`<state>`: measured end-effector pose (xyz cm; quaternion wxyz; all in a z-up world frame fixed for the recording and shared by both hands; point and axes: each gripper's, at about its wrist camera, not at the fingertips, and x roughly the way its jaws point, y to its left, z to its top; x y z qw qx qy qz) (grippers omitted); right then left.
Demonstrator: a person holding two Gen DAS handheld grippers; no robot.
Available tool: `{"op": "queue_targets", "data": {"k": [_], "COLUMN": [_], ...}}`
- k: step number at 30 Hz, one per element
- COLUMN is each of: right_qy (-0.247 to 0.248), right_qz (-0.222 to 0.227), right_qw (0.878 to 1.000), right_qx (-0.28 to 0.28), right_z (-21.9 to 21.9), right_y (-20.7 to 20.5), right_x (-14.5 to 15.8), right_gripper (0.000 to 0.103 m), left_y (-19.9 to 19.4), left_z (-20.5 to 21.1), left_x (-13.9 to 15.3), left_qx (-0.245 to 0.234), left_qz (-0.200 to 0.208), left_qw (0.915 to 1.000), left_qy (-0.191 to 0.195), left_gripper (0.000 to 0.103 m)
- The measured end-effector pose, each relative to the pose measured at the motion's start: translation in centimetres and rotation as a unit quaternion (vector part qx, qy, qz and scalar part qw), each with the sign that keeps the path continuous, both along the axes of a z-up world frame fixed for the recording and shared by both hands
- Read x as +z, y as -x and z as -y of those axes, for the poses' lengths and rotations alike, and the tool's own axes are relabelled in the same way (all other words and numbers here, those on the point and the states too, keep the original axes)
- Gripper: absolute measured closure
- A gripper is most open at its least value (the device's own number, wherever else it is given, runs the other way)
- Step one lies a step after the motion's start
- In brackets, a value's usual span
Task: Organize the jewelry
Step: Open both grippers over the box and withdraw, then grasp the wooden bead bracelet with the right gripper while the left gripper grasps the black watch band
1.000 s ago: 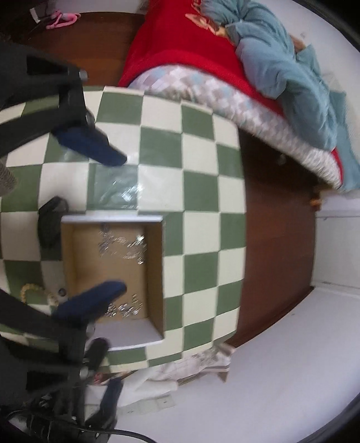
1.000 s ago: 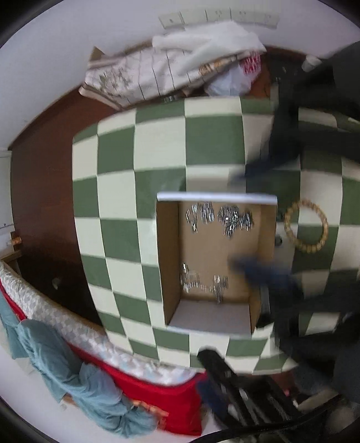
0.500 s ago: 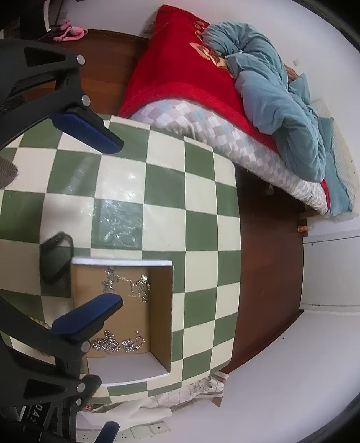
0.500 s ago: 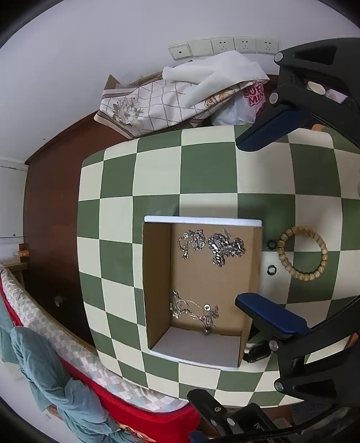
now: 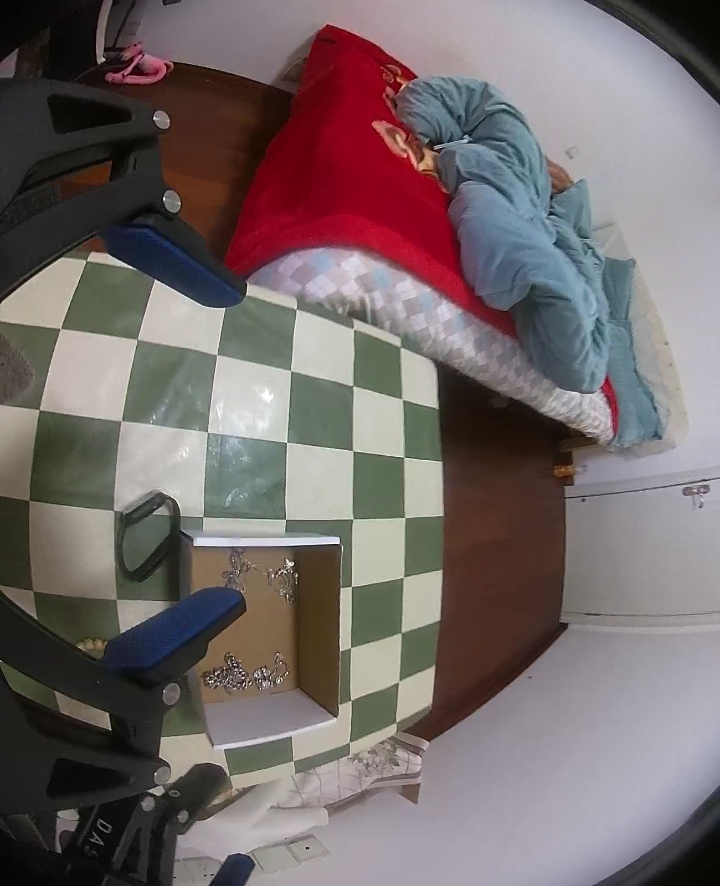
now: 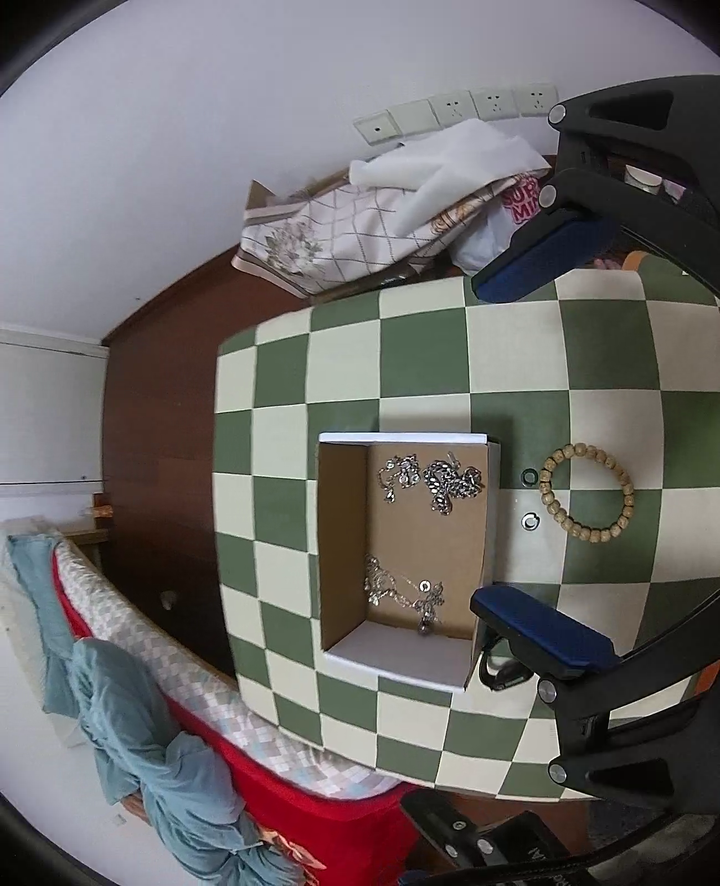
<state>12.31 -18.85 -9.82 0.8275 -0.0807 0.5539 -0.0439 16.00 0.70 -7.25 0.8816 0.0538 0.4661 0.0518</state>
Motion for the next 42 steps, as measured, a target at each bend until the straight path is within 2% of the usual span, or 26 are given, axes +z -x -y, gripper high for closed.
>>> {"op": "queue_targets", "data": {"k": [7,11,14,17,19,22,24,25,26,29,33,34,37,39,40,42], "right_qy": [-0.001,-0.006,-0.020,-0.029,-0.034,-0.035,-0.044,-0.043,-0.042,-0.058,-0.074,-0.076,-0.075,-0.075,-0.070,-0.070], "right_qz": [0.046,0.067,0.071,0.064,0.053,0.020,-0.007,-0.018,-0.035,-0.061,-0.087,-0.090,-0.099,-0.102,-0.105,-0.112], "right_qw": [0.999,0.998,0.997,0.997,0.998,0.999,0.998,0.998,0.997,0.994,0.989,0.988,0.987,0.987,0.988,0.987], "right_qx": [0.007,0.011,0.011,0.006,-0.001,-0.023,-0.041,-0.047,-0.056,-0.076,-0.097,-0.099,-0.100,-0.097,-0.095,-0.093], "right_z": [-0.9,-1.3,-1.4,-1.0,-0.5,0.9,2.0,2.4,3.1,4.3,5.5,5.6,5.5,5.3,5.1,4.9], "right_y": [2.6,4.1,5.1,6.2,6.8,7.5,7.6,7.6,7.5,7.0,6.4,6.2,5.7,5.2,5.1,4.8], "right_x": [3.6,5.4,6.4,6.2,5.3,2.5,-0.1,-1.2,-2.9,-6.0,-9.6,-10.3,-11.7,-12.4,-12.8,-13.4], "right_gripper": [0.000,0.000,0.000,0.000,0.000,0.002,0.016,0.027,0.033,0.034,0.036,0.041,0.053,0.059,0.062,0.070], "left_y": [2.7,4.2,5.1,5.8,6.1,5.9,5.3,5.0,4.5,3.2,1.3,0.7,-0.7,-1.4,-1.6,-1.7], "left_z": [-0.1,-0.2,-0.8,-1.9,-2.6,-3.4,-3.8,-3.9,-4.0,-4.2,-4.1,-3.9,-3.1,-2.7,-2.4,-1.8], "left_x": [2.6,4.1,4.6,4.0,2.9,-0.4,-3.0,-4.1,-5.5,-8.5,-11.5,-12.1,-13.9,-15.0,-15.5,-16.3], "left_qx": [-0.002,0.013,0.020,0.029,0.038,0.050,0.059,0.062,0.063,0.069,0.076,0.077,0.077,0.076,0.074,0.065], "left_qz": [0.039,0.063,0.073,0.066,0.053,0.011,-0.031,-0.049,-0.069,-0.118,-0.160,-0.168,-0.189,-0.202,-0.208,-0.218], "left_qw": [0.9992,0.9976,0.9970,0.9974,0.9978,0.9987,0.9978,0.9968,0.9952,0.9882,0.9745,0.9716,0.9661,0.9641,0.9636,0.9633], "left_qy": [-0.011,-0.025,-0.015,0.002,0.005,0.001,0.007,0.013,0.027,0.069,0.137,0.147,0.158,0.155,0.151,0.143], "left_gripper": [0.000,0.000,0.000,0.000,0.000,0.000,0.000,0.000,0.000,0.000,0.001,0.003,0.019,0.039,0.045,0.072]}}
